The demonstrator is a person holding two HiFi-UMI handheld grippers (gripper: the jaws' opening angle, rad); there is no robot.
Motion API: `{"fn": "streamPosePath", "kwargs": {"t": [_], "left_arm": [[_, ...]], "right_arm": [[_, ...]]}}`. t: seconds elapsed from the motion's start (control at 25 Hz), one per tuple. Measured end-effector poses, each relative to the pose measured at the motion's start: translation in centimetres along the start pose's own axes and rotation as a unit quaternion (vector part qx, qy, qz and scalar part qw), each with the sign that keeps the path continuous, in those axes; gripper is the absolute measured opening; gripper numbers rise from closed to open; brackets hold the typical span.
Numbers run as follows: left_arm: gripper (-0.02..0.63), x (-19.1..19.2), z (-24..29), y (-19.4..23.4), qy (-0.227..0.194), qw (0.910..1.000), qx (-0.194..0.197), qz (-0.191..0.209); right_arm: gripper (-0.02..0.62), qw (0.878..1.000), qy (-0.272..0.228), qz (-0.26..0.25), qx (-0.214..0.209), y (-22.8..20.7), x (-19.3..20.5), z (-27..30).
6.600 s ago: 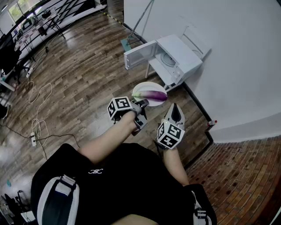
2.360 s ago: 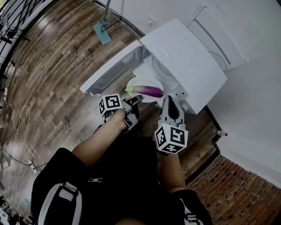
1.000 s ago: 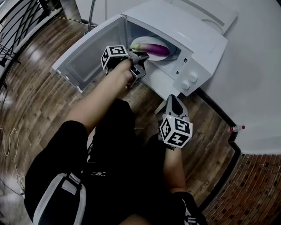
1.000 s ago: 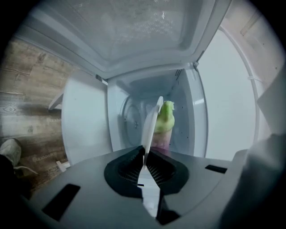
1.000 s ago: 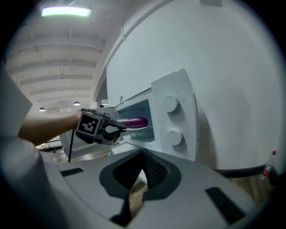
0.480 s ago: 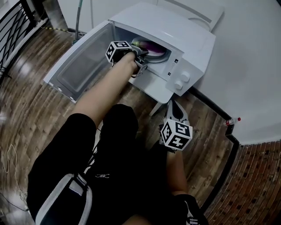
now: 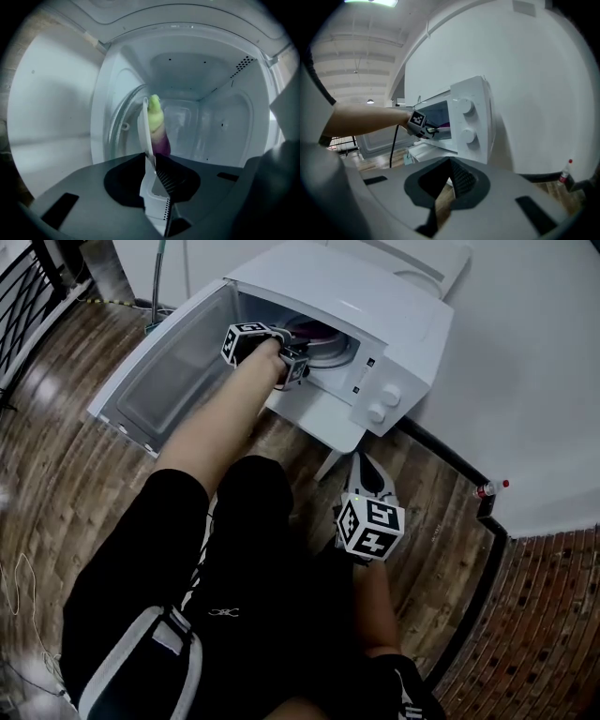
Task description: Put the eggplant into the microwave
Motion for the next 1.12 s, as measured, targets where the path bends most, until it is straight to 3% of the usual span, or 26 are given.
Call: {"fn": "streamPosePath", "kwargs": {"t": [0.24, 0.36, 0.6, 0.92, 1.04, 1.12], "left_arm": [[0.157, 1.0, 0.6, -0.3, 0.013, 0.9983, 0.035, -0.045], [0.167, 2.4, 0.9, -0.3, 0.039, 0.9954, 0.057, -0.066], [0.186, 3.3, -0.6, 1.1, 0.046, 0.9921, 0.084, -0.081], [0.181, 5.4, -3.7, 1.0, 0.117, 0.9850, 0.126, 0.003], [0.016, 5.6, -5.0, 0.3, 0.122, 0.9798, 0.126, 0.096], [0.003, 5.5, -6.1, -0.5, 0.107, 0.9728, 0.123, 0.165]], "right_arm": [[0.012, 0.999, 0.019, -0.031, -0.001, -0.1, 1.3, -1.3], [0.012, 0.999, 0.031, -0.038, -0.003, -0.7, 1.5, -1.2], [0.012, 0.998, 0.041, -0.048, -0.010, -0.5, 1.2, -0.9], [0.012, 1.000, -0.001, -0.020, -0.005, 1.5, -0.9, 3.5], [0.012, 1.000, -0.025, -0.005, -0.009, 2.9, -2.9, 4.6], [0.012, 0.999, -0.036, 0.004, -0.012, 3.8, -4.3, 5.3]]}}
Point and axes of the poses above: the fingertips, and each gripper's own axes: z forward along the fingers, y to its left, x out of its underside, the point moved 1 cm from there along -z, backward along the fingers, and after that the axes turned 3 degrees about y, right-handed, at the moved point
